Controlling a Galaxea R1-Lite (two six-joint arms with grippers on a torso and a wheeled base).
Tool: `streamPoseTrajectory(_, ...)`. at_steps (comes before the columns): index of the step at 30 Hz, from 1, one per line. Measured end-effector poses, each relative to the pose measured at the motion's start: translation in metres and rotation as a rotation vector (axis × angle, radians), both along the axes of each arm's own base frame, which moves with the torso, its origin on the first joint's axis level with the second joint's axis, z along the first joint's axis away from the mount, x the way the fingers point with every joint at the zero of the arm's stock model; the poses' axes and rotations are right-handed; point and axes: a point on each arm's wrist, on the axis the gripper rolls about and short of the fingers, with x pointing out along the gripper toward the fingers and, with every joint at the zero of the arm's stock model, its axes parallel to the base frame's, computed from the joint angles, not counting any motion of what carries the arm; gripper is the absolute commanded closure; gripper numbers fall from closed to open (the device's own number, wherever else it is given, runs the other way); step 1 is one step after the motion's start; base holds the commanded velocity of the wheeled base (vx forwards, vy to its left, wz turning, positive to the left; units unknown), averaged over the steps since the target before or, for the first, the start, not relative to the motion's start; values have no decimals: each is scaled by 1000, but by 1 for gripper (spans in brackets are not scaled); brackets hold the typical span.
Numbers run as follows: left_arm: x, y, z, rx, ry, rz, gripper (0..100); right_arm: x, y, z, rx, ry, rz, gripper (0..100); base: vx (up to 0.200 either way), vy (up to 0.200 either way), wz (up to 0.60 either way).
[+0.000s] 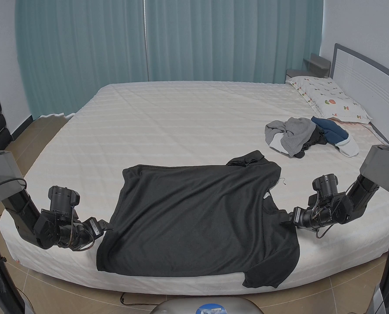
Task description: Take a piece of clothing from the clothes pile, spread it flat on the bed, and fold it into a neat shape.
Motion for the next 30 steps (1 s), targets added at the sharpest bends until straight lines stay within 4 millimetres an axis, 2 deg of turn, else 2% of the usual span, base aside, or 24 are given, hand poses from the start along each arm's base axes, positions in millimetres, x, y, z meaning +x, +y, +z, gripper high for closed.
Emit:
streamPoseTrajectory(7,0,0,0,1,1,0,0,-5,-7,-8,-3,34,-20,100,0,0,0)
streamPoseTrajectory(23,1,0,0,1,1,0,0,-54,-27,-1,-28,37,-37,100,0,0,0)
streamPoseTrajectory(30,1,0,0,1,0,1,0,-63,-38,-2,-40,18,-56,100,0,0,0)
